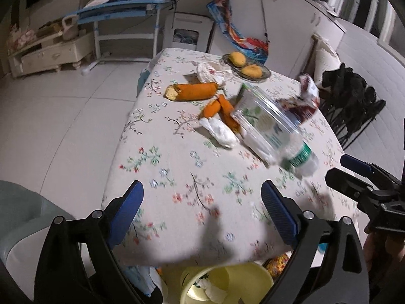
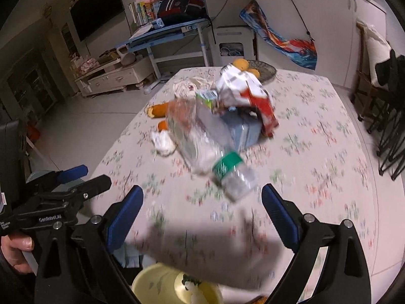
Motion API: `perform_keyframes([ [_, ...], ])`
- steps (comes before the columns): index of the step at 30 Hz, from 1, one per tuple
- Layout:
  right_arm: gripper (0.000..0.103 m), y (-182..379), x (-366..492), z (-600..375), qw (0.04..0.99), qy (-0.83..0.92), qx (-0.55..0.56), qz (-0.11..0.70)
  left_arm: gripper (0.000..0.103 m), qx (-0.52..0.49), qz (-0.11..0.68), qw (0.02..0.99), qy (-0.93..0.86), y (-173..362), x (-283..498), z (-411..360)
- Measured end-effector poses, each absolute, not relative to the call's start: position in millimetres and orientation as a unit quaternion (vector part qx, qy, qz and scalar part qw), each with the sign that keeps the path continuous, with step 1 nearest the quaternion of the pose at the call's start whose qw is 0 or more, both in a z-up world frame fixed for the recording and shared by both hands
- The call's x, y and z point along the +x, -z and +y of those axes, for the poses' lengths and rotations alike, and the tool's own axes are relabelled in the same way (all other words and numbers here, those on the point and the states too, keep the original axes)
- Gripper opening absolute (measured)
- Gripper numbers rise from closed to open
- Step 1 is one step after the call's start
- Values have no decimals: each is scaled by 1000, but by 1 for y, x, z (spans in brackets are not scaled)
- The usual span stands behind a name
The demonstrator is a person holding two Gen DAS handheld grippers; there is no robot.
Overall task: Collect trash
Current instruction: 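Move both tools back to the table, right tool toward the clear plastic bottle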
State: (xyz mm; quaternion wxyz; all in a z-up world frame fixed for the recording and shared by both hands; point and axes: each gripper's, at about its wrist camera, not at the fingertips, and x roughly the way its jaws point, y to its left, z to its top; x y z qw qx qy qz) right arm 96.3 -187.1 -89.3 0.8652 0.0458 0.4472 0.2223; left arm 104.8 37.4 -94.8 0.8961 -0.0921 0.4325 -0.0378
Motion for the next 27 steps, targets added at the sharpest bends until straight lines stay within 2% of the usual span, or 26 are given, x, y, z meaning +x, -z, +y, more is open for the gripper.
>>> perform_keyframes([
  [9, 91, 114, 149, -168, 836, -249, 76, 483, 91, -97, 447, 889, 25, 100, 139, 46],
  [13, 92, 108, 155, -159, 820, -296, 84, 482, 91, -90, 451, 888, 25, 100, 149, 47],
  [19, 92, 108, 157, -140, 839, -278, 15, 468, 91, -109, 457, 883, 15, 102, 156, 57],
  [27, 95, 115, 172, -134, 821, -304, 0, 483, 91, -116, 460, 880, 9, 104, 157, 63],
])
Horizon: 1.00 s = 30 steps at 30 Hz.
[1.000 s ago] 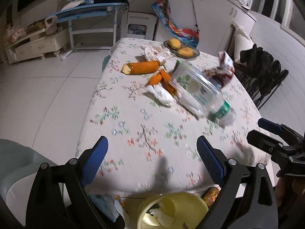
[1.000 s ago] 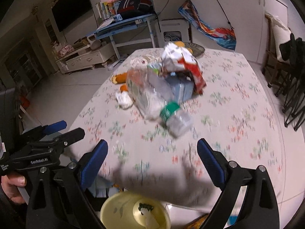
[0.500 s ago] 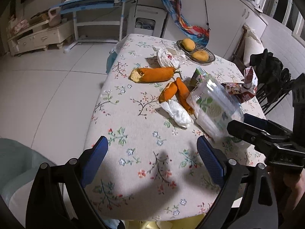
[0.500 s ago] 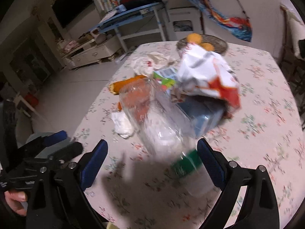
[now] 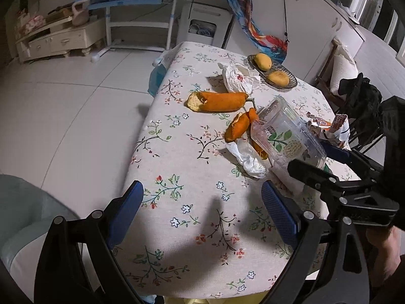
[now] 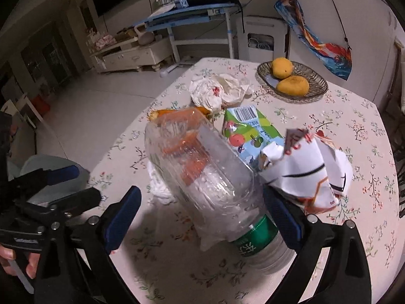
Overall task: Collect trash
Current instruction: 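Move both tools back to the table, right tool toward the clear plastic bottle, then grasp the clear plastic bottle with the right tool while the left tool grasps a crumpled white tissue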
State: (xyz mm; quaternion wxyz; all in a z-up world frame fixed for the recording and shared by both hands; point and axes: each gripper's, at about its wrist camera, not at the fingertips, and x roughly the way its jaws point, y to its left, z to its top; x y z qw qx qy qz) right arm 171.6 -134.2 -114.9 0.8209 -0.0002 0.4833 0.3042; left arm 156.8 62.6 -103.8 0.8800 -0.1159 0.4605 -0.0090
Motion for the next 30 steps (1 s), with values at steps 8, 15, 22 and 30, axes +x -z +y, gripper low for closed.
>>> perform_keyframes([
  [8, 95, 105, 175, -130, 813, -332, -17, 477, 91, -125, 463, 877, 3, 105, 158, 65],
  [15, 95, 101, 165, -108, 813, -362, -94, 446, 91, -133, 465, 875, -4, 107, 158, 72],
  [22, 72, 120, 161, -97, 803, -346, -151, 462, 91, -136, 463, 876, -20, 106, 158, 80],
  [30, 56, 102, 148, -144, 808, -337, -53, 480, 91, -112, 459, 881, 0, 105, 165, 60],
])
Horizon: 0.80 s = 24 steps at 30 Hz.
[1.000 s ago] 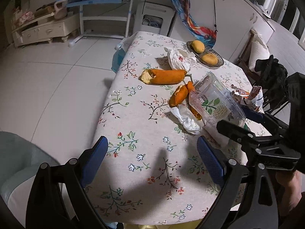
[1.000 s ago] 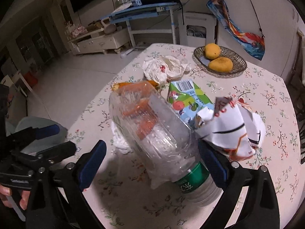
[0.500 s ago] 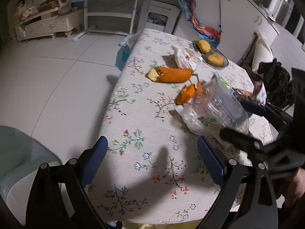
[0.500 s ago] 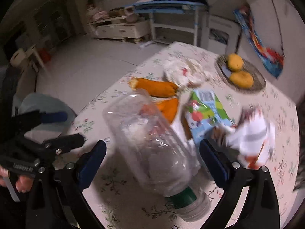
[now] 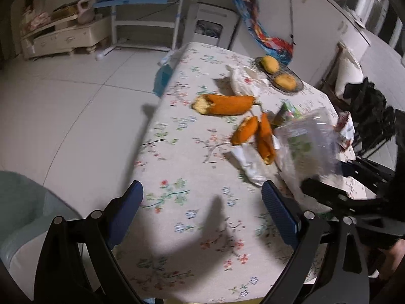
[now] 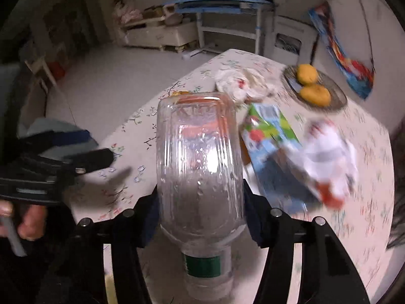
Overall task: Collect trash
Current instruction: 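Grasp the clear plastic bottle with the right tool while the left tool grasps a crumpled white tissue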
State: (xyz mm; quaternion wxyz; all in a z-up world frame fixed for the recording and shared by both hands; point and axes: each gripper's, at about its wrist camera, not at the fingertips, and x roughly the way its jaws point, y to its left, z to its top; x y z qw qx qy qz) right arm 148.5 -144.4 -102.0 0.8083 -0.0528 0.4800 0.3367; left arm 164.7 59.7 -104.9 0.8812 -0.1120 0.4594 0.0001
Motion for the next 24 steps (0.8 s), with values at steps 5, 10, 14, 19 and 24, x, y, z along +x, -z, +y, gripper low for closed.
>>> perform_keyframes([
  [5, 56, 106, 122, -168, 804, -311, -61, 503, 91, -74, 464, 883, 28, 109, 177, 29],
  [10, 56, 115, 111, -185, 804, -276, -64, 523, 91, -45, 468, 883, 22, 119, 195, 10],
  [14, 56, 120, 113, -193, 806, -256, -64, 530, 78, -38, 467, 883, 21, 124, 202, 4],
  [19, 56, 123, 117, -203, 810, -239, -60, 532, 58, -31, 472, 881, 23, 132, 210, 0],
  [24, 56, 129, 118, -202, 810, -227, -70, 535, 29, -39, 467, 882, 37, 134, 214, -2],
])
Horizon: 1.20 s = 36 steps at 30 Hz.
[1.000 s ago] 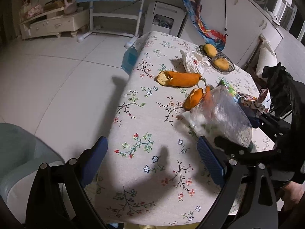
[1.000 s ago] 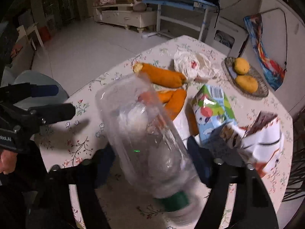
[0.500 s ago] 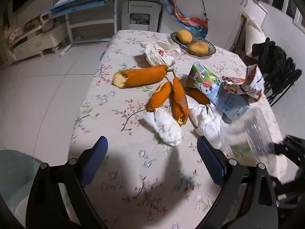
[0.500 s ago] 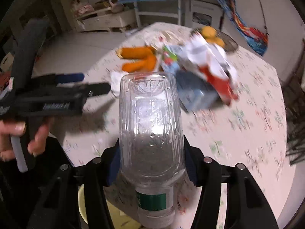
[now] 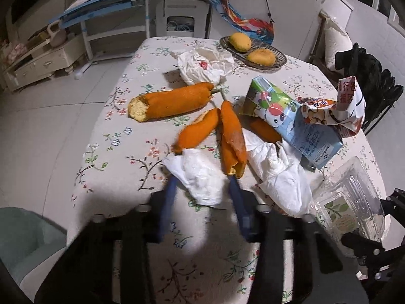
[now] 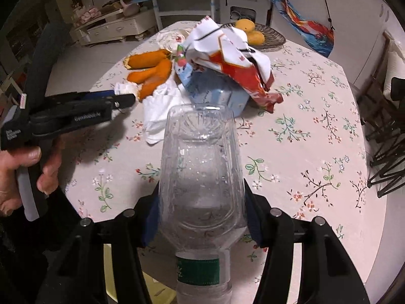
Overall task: Collect trash
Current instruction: 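Grasp the clear plastic bottle with the right tool while the left tool grasps a crumpled white tissue, then carry the bottle toward the yellow basin with the right tool while the left tool carries the tissue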
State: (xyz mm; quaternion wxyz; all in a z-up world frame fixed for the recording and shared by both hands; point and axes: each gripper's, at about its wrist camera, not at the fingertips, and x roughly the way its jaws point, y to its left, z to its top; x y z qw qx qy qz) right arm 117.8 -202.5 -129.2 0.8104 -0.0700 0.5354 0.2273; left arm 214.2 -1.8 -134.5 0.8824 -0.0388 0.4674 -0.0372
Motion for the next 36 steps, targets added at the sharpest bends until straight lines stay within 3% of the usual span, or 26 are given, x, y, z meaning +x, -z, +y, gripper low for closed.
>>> perform_keyframes([
  [2, 57, 133, 117, -200, 809, -225, -77, 538, 22, -45, 464, 883, 49, 134, 213, -3],
  [6, 57, 134, 115, -199, 812, -223, -75, 534, 19, -71, 459, 883, 67, 129, 206, 2],
  [24, 57, 120, 100, -246, 811, -237, 161, 511, 19, -79, 416, 903, 72, 96, 123, 11],
  [36, 57, 109, 76, -252, 807, -267, 230, 474, 19, -40, 395, 916, 61, 88, 88, 5],
])
